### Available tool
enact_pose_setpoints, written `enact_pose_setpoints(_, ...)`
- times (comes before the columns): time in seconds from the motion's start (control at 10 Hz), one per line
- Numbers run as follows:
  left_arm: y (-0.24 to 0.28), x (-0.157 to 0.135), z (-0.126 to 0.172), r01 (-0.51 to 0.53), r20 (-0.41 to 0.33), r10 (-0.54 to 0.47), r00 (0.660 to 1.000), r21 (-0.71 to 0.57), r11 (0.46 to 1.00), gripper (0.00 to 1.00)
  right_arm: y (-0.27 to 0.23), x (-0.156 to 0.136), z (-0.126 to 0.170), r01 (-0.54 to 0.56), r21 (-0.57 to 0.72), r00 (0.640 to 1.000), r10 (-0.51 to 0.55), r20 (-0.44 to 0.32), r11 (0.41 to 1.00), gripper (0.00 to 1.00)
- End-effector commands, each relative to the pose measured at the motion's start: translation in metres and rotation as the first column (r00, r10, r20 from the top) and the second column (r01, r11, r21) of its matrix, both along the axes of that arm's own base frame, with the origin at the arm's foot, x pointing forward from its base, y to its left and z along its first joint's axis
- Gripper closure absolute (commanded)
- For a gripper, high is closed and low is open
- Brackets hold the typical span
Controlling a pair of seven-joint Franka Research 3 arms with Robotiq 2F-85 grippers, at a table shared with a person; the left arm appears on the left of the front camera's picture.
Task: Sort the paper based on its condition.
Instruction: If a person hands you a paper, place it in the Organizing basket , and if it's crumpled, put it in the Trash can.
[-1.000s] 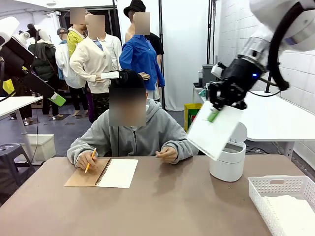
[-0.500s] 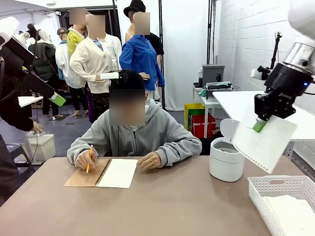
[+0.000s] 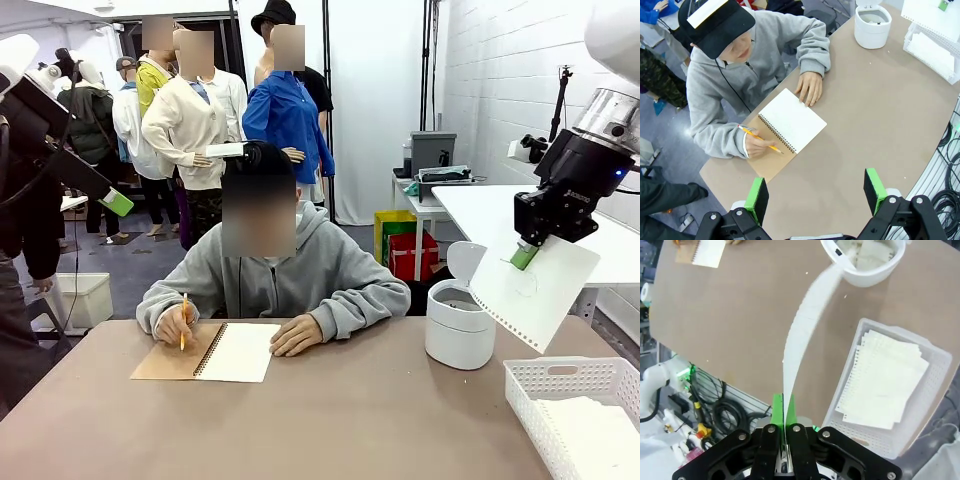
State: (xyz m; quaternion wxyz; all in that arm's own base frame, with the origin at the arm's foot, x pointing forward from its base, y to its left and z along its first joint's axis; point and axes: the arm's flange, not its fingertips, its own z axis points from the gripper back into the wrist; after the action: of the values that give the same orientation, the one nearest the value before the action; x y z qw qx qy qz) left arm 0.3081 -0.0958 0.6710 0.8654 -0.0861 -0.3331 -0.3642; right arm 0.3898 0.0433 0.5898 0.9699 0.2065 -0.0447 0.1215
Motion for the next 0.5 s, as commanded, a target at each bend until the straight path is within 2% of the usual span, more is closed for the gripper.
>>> enact_pose_setpoints(0.0, 0.001, 0.0, 0.0, 0.003, -0.001, -0.003, 1.0, -0.005, 1.0, 0.0, -0.014, -0.006, -0.006, -0.08, 0.026, 0.997, 0.08, -0.009, 0.996, 1.0)
enact_pose_setpoints(0.2, 0.001, 0.0, 0.0, 0.003, -0.001, -0.003, 1.0, -0.005, 1.0, 0.0, -0.045, -0.044, -0.024, -0.098, 0.02, 0.994, 0.097, 0.053, 0.995, 1.0)
enact_pose_setpoints(0.4, 0.001, 0.0, 0.0, 0.003, -0.001, -0.003, 1.0, -0.005, 1.0, 0.0, -0.067, -0.075, -0.053, -0.084, 0.007, 0.996, 0.083, 0.044, 0.996, 1.0)
